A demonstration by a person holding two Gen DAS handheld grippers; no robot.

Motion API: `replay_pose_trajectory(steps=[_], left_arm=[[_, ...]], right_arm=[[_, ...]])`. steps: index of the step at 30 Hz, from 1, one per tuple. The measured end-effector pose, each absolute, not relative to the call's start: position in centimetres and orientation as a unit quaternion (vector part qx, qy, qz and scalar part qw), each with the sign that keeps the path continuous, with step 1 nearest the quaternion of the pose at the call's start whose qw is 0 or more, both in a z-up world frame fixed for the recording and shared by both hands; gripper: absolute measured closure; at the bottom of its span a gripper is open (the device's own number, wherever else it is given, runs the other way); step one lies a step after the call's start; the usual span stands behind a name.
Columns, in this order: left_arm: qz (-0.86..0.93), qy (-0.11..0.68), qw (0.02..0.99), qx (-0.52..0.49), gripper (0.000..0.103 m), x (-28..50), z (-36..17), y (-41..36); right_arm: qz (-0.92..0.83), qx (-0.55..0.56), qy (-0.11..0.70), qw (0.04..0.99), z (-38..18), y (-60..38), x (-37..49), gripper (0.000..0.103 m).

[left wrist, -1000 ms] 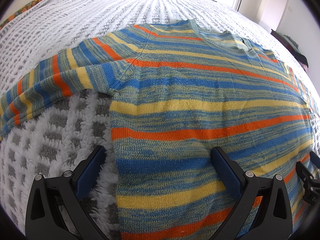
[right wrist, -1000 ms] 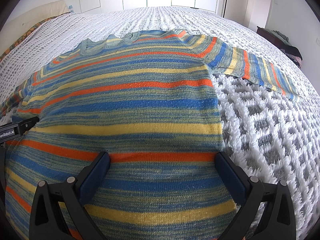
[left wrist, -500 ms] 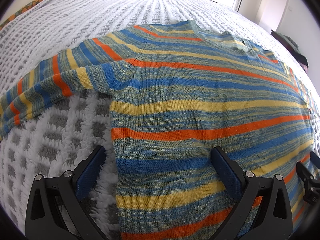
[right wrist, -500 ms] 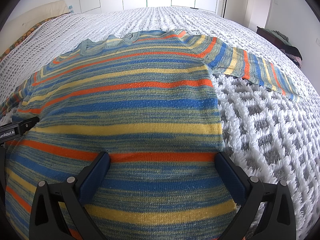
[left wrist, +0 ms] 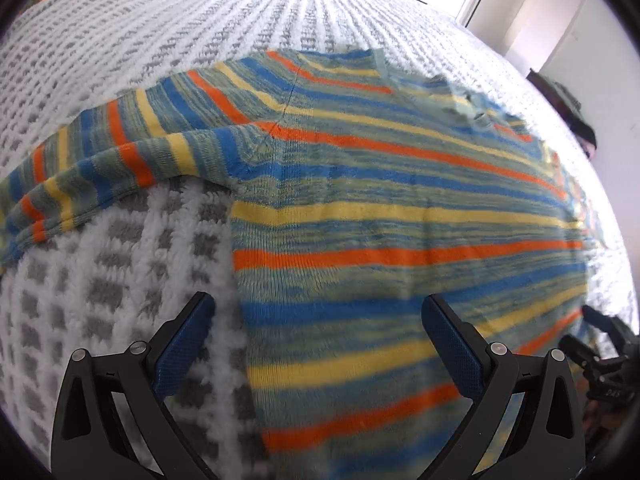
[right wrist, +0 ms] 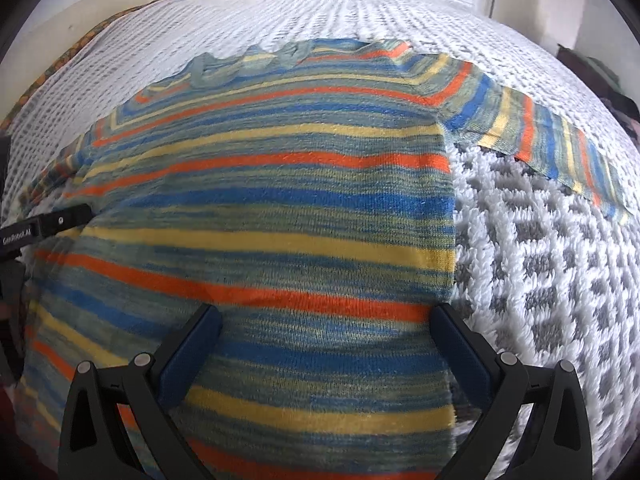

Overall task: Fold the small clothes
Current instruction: 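Lift both grippers off the sweater and reach the right gripper to a sleeve cuff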

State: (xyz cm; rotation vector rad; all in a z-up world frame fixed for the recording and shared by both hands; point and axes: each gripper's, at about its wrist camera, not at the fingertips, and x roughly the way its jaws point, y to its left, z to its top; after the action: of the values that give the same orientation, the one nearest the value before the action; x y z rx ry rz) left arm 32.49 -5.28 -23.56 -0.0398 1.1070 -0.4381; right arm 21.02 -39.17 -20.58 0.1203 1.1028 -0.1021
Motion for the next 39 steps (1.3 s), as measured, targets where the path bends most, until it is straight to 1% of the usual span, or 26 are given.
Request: replay_pose_trajectory(steps=[2,5,8,13,18,23,25,27,30,32,33,34,36,37,39], left_arm=[[-0.214,0.524,0.824,-0.024,0.0,31.6,-22.0,-5.0],[-0.232,0.514,0.825,-0.04,0.0,29.3,-19.4,-4.5],[-0.213,0.504,0.837,-0.031,0.0,27.0,-17.6,-4.3],[-0.161,0.47,0.868,-0.013,0.0,24.3,-15.2,-3.2],[-0.15,0.426,0.892,-0.01,0.0,22.1,-12.2,-1.9],[-0.136,0.409,0.902,-0.013,0.0,20.5,-10.5,-1.0],[-0.133,0.407,0.903,-0.024,0.0,19.7,-9.8,-0.4],[-0.128,0.402,0.906,-0.033,0.0,19.0,-9.0,0.3],[-0.087,0.384,0.919,-0.029,0.0,17.7,-7.3,2.0],[-0.051,0.373,0.926,-0.02,0.0,17.1,-6.6,2.8],[-0.028,0.367,0.93,-0.013,0.0,16.8,-6.5,3.1],[-0.014,0.362,0.932,-0.01,0.0,16.7,-6.4,3.3],[-0.006,0.364,0.931,-0.006,0.0,16.6,-6.8,3.4],[-0.005,0.368,0.93,-0.005,0.0,16.6,-6.9,3.3],[-0.004,0.382,0.924,0.0,0.0,16.6,-7.3,2.9]], right_arm=[[-0.048,0.068,0.515,0.853,-19.1,-40.0,20.3,0.0],[-0.107,0.023,0.51,0.853,-16.7,-40.1,19.7,0.0],[-0.142,0.015,0.51,0.848,-14.9,-40.4,19.4,0.0],[-0.176,-0.012,0.487,0.856,-12.3,-40.3,18.8,0.0],[-0.189,-0.031,0.477,0.858,-11.0,-40.3,18.2,0.0],[-0.198,-0.045,0.469,0.859,-10.3,-40.1,17.2,0.0],[-0.192,-0.034,0.468,0.862,-9.9,-40.5,16.8,0.0],[-0.177,0.002,0.435,0.883,-7.9,-41.5,15.7,0.0],[-0.164,0.067,0.33,0.927,-2.3,-45.2,12.6,0.0],[-0.169,0.138,0.262,0.94,0.4,-50.0,10.8,0.0],[-0.155,0.197,0.232,0.94,0.8,-53.5,10.3,0.0],[-0.133,0.258,0.215,0.932,0.5,-56.8,10.3,0.0],[-0.108,0.385,0.211,0.892,-2.3,-63.6,11.2,0.0],[-0.104,0.442,0.225,0.862,-4.6,-66.6,11.9,0.0],[-0.107,0.522,0.259,0.806,-9.3,-70.4,13.0,0.001]])
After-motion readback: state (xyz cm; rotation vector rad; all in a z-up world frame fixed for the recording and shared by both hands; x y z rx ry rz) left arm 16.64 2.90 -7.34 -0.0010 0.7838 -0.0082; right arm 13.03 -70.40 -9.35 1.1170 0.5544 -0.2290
